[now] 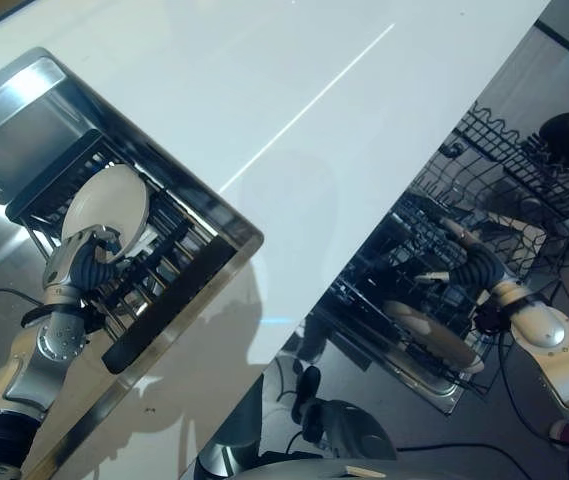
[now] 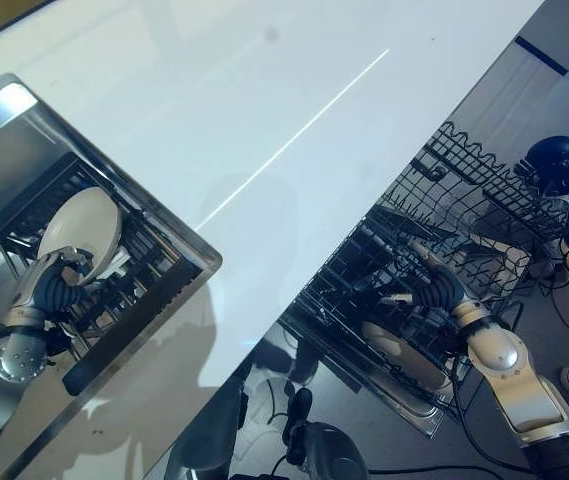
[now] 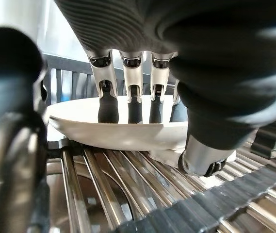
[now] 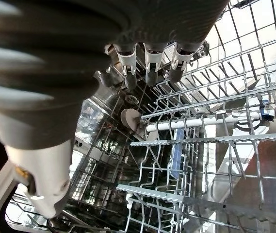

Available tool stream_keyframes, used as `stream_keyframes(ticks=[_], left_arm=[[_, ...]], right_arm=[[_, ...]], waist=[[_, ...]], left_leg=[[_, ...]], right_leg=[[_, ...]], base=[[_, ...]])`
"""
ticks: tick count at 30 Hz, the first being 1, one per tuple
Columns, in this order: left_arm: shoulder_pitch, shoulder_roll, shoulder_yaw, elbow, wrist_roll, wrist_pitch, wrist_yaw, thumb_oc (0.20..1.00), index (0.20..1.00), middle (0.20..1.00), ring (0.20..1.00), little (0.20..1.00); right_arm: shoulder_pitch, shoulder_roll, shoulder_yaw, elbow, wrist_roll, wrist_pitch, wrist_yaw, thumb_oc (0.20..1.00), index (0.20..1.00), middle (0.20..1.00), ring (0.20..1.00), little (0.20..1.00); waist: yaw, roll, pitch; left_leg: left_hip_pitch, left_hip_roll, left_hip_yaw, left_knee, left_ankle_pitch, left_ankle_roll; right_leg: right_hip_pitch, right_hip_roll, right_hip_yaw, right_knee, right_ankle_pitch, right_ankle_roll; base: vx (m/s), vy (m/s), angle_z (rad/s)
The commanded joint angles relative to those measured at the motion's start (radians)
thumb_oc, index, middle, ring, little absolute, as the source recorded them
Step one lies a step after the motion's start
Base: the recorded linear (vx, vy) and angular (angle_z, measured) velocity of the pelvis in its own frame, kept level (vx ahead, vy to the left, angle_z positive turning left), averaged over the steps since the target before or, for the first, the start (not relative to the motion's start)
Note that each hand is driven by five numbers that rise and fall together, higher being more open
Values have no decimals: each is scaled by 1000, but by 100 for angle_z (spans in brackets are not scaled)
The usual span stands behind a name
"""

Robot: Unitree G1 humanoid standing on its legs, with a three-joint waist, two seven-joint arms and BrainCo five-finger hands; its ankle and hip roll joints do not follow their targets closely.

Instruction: Pick up plates and place into dishwasher.

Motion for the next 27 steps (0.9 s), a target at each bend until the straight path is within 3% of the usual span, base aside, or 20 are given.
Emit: stream_keyframes(ticks=[1,12,16,18,19,20,27], left_arm=[[10,-10,140,97,53,85,206,200,200,200,200,200],[-3,-16,164,170,90,102,261,200,200,200,200,200],[0,-9,160,184,100,110,210,213,213,213,213,213],[-1,-6,146,181,110,114,164,464,464,464,464,464],[-4,3,130,180,131,125,80,837,837,837,837,837],[-2,8,113,172,142,129,26,1000,1000,1000,1000,1000],[0,22,42,132,136,161,-75,1000,1000,1000,1000,1000]], right_arm=[[5,-8,6,-23,-7,-43,-7,1000,1000,1000,1000,1000],[6,0,34,-27,-3,-34,-6,1000,1000,1000,1000,1000],[17,-1,17,-34,-13,-41,9,1000,1000,1000,1000,1000],[16,-6,12,-38,-13,-39,14,1000,1000,1000,1000,1000],[10,-11,10,-39,-12,-34,21,1000,1000,1000,1000,1000],[5,-14,6,-39,-13,-32,26,1000,1000,1000,1000,1000],[-14,-59,-22,-43,-5,-20,60,1000,1000,1000,1000,1000]], waist=[[5,-16,-68],[-3,-32,-84],[-11,-24,-86],[-13,-19,-86],[-14,-14,-86],[-15,-8,-84],[-27,26,-75]], left_leg=[[-94,14,3,42,12,-36],[-66,19,6,30,6,-33],[-63,18,10,29,5,-33],[-65,17,11,29,5,-32],[-64,16,12,28,5,-31],[-65,15,11,31,6,-31],[-68,9,14,37,9,-31]], right_leg=[[-4,-58,-13,53,29,68],[5,-50,-7,58,28,64],[3,-54,-3,62,27,65],[-1,-55,-4,65,26,65],[-1,-56,-5,66,24,65],[-3,-58,-4,69,25,65],[-11,-67,0,79,21,65]], base=[[32,-23,-3],[27,-8,-5],[-8,40,-4],[-18,40,-1],[-23,54,0],[-29,69,0],[-21,77,-1]])
